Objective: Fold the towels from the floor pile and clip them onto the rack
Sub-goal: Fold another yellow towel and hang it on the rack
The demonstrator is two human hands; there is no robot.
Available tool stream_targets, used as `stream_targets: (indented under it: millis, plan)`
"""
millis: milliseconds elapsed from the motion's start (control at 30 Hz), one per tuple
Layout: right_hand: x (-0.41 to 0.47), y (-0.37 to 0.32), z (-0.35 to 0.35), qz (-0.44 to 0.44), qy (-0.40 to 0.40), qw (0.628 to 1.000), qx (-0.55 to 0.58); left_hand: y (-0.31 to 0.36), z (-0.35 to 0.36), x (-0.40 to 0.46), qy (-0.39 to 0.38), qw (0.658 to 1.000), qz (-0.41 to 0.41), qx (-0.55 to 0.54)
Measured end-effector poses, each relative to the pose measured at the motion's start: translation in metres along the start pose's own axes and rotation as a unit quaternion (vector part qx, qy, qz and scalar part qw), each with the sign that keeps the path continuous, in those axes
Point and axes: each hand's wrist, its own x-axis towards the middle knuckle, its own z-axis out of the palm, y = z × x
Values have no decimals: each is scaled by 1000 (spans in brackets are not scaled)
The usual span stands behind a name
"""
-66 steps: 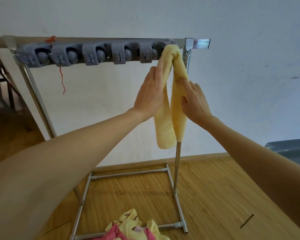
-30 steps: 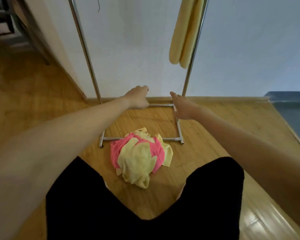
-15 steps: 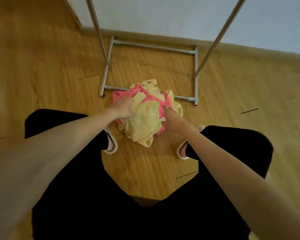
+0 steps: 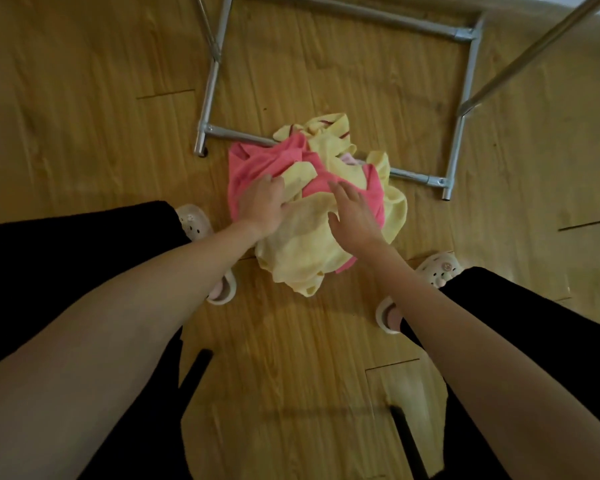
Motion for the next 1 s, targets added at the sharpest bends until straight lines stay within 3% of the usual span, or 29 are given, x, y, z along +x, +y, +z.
stream_targets:
  millis: [267, 400, 433, 500, 567, 733, 900, 1000]
  plan:
    - [11, 7, 19, -18, 4, 999, -31, -7, 28, 25, 46, 998, 11, 32]
    - [4, 10, 20, -6, -8, 1000, -25, -7, 19, 29, 43, 996, -36, -67]
    - [2, 10, 19, -3, -9, 1000, -18, -6, 15, 29, 40, 986, -81, -143]
    - [-5, 8, 14, 4, -4, 1000, 8, -4, 4, 27, 36, 926, -179, -330]
    - [-14, 2, 6, 12, 2, 999, 34, 1, -11, 18, 18, 875, -220, -431]
    - [-43, -17, -21, 27, -3, 993, 113, 19, -55, -29, -31, 883, -150, -443]
    - [-86, -41, -55, 26, 20, 978, 204, 48, -108, -85, 18, 918, -49, -394]
    - [-114, -54, -78, -5, 54, 965, 256, 72, -149, -123, 44, 912, 6, -408]
